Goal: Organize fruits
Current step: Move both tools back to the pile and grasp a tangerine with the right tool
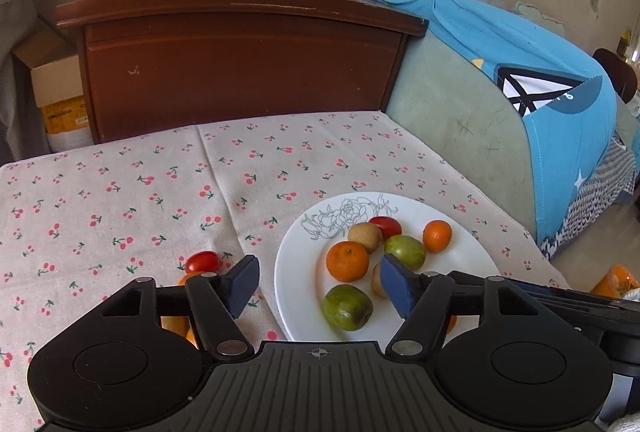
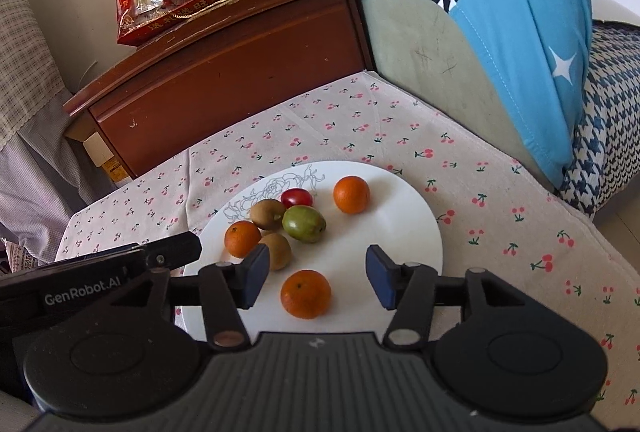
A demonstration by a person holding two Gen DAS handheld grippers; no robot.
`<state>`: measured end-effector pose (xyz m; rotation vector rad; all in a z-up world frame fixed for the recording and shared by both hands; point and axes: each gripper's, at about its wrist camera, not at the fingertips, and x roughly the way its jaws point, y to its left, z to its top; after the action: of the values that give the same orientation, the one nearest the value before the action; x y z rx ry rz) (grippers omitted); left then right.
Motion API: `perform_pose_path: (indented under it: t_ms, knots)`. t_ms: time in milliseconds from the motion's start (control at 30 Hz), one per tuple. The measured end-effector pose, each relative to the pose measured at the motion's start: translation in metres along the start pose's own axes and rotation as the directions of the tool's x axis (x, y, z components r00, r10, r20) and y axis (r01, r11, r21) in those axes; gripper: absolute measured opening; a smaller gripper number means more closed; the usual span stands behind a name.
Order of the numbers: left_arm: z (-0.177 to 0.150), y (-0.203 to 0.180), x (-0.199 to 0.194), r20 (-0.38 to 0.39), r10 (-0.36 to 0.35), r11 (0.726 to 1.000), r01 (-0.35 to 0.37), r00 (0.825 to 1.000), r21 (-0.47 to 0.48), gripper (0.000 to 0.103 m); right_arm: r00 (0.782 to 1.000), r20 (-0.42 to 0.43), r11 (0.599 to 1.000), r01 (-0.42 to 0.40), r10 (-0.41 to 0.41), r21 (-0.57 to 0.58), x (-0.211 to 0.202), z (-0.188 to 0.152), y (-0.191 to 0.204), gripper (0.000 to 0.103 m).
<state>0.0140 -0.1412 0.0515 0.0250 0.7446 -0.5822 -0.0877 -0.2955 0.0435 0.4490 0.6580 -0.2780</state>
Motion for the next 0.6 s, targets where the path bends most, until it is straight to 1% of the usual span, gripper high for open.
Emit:
perform_pose_path:
  t_ms: [200,400,467,500,567,600]
  knots:
    - [-0.002,0.005,-0.019,-0.007,0.057,0.998,-0.057,0.998,0.022,0.07,0.999,0.006,0.998,-0.046,0.046,-0.05,-0.005,-0.005,0.013,0.062]
    - [-0.012,0.019,-0.037,-0.018,0.088,0.996,-0.088,0.996,-0.002,0.07,0.995,-0.014,0.992,-0.101,0.1,-0.073,-0.007,-0.012,0.027,0.066]
    - [-0.014,0.026,-0.044,-0.018,0.093,0.995,-0.094,0.995,-0.022,0.07,0.992,-0.017,0.989,-0.124,0.123,-0.087,-0.009,-0.014,0.033,0.073]
    - [-0.016,0.03,-0.048,-0.016,0.097,0.995,-0.097,0.995,-0.033,0.07,0.991,-0.02,0.986,-0.137,0.136,-0.098,-0.01,-0.017,0.037,0.074]
    - [-0.018,0.039,-0.054,-0.016,0.107,0.993,-0.108,0.994,-0.049,0.073,0.988,-0.031,0.981,-0.152,0.15,-0.119,-0.012,-0.02,0.043,0.075]
    - [-0.02,0.043,-0.056,-0.015,0.114,0.992,-0.115,0.993,-0.056,0.076,0.988,-0.035,0.979,-0.155,0.151,-0.136,-0.012,-0.024,0.047,0.075]
